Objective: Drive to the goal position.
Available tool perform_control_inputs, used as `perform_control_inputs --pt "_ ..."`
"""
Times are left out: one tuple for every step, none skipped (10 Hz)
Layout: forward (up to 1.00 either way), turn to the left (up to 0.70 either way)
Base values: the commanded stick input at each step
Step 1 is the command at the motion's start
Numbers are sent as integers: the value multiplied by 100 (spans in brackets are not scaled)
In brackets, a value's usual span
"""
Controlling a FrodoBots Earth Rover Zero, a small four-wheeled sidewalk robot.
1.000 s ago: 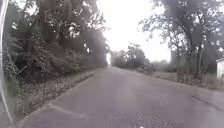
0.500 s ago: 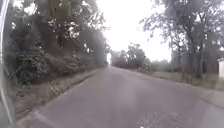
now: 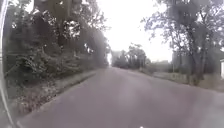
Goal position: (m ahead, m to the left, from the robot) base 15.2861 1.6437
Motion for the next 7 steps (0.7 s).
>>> perform_control_inputs --pt "70 1" --pt "70 1" --pt "70 1" --pt "70 1" --pt "70 1" --pt "70 1" --pt "70 1"
